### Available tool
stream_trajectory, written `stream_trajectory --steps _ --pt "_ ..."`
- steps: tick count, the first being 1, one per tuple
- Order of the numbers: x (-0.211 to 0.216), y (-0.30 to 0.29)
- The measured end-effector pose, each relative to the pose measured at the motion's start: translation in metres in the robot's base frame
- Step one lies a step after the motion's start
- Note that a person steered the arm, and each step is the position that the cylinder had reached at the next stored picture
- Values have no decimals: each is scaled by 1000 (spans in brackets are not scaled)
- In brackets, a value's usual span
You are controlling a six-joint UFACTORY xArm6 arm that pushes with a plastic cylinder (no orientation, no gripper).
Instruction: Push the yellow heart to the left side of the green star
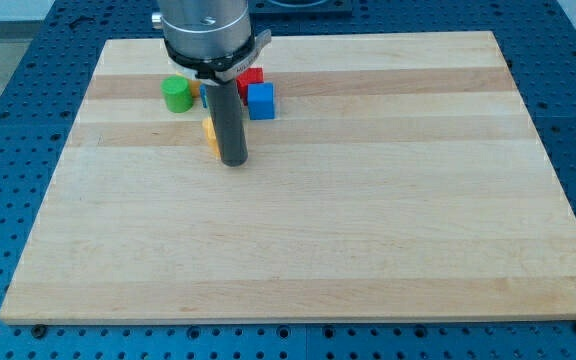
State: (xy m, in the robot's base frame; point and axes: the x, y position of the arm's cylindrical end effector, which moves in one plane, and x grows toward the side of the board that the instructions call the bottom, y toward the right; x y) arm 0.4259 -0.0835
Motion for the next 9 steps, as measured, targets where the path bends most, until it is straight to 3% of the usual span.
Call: stream_trajectory --steps 4,9 --pt "-13 -67" --pt "-4 -48"
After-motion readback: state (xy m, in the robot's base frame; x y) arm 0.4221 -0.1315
